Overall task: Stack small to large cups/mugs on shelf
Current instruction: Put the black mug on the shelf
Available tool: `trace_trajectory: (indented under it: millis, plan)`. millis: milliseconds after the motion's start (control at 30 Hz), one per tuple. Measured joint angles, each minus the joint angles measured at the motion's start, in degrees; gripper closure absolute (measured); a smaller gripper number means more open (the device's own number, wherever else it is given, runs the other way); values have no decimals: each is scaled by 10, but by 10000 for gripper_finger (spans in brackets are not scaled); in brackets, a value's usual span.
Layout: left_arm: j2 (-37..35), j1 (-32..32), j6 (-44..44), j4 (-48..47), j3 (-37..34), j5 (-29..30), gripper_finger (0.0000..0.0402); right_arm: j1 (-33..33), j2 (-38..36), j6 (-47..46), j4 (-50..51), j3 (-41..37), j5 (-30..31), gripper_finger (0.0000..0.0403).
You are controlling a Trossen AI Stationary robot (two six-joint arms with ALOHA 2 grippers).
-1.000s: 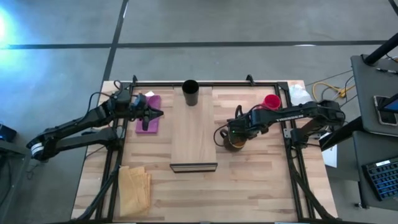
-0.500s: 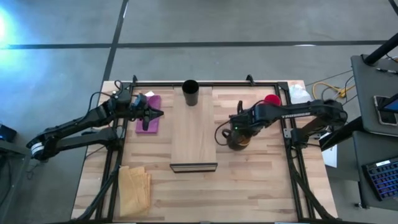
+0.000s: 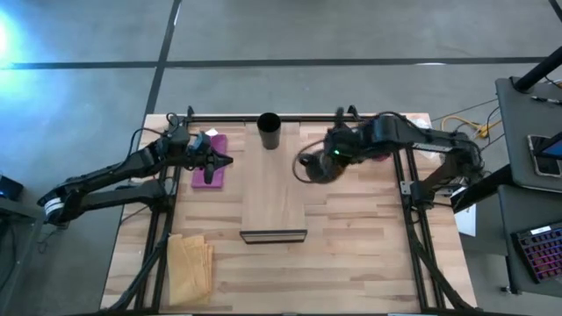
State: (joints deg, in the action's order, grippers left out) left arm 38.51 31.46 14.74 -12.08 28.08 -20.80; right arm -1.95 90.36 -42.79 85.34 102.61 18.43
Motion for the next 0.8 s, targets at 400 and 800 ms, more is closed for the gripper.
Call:
trace_trajectory:
  millis: [400,800]
  plan:
    - [8,0,0,30,34,0,391,-37,236,257,5,301,-77,390]
    - [30,-1,14,31,84,-18,391,-45,299,314,-68,318,-138,390]
